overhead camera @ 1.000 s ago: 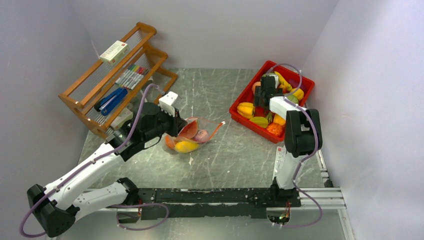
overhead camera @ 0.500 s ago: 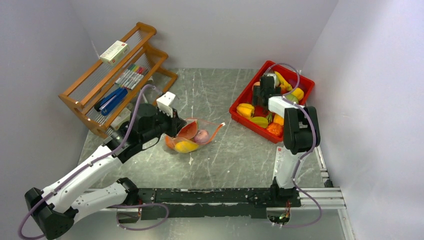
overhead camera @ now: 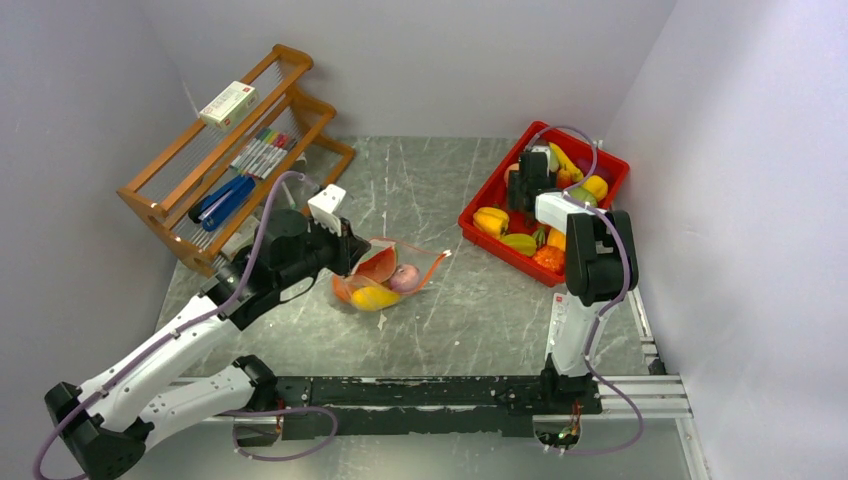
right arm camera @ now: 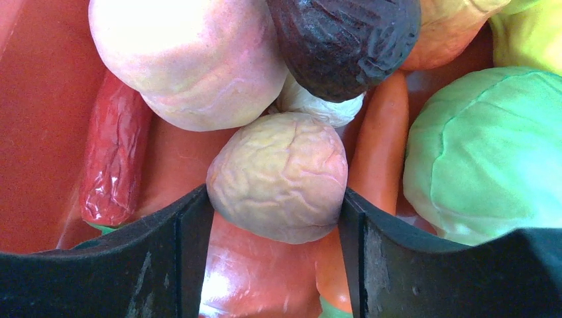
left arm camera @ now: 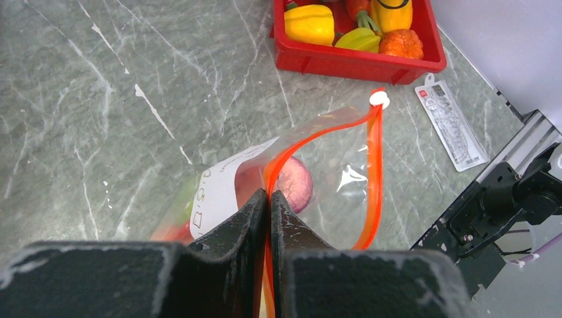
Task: Place the food in the zip-top bag and seal the zipper
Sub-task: Pick up the fake fruit from the bin.
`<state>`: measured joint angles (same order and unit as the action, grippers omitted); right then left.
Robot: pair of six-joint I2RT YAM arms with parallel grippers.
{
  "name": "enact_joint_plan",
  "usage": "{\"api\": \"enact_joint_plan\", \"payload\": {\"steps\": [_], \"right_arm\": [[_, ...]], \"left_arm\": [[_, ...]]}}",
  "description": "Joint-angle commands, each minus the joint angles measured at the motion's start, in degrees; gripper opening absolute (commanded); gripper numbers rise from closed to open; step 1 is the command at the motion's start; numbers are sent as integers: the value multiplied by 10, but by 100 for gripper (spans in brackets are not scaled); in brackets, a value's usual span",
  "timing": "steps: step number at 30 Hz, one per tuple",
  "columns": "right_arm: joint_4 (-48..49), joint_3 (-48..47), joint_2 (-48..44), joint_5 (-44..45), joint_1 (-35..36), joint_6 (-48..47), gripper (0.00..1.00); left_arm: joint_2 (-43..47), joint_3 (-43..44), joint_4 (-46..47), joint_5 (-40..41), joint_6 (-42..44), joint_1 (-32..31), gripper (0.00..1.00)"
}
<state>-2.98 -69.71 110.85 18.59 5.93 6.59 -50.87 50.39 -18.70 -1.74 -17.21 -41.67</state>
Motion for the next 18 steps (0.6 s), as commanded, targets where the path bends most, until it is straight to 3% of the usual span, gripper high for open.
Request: {"api": "enact_joint_plan", "payload": {"steps": [1, 18], "right_arm": [[16, 4, -21, 13, -3, -5, 60], [-58, 29, -112, -5, 27, 29, 53]], "left_arm": [[11, 0, 9, 0, -8, 2, 7], [8, -2, -2, 22, 2, 2, 7]]}}
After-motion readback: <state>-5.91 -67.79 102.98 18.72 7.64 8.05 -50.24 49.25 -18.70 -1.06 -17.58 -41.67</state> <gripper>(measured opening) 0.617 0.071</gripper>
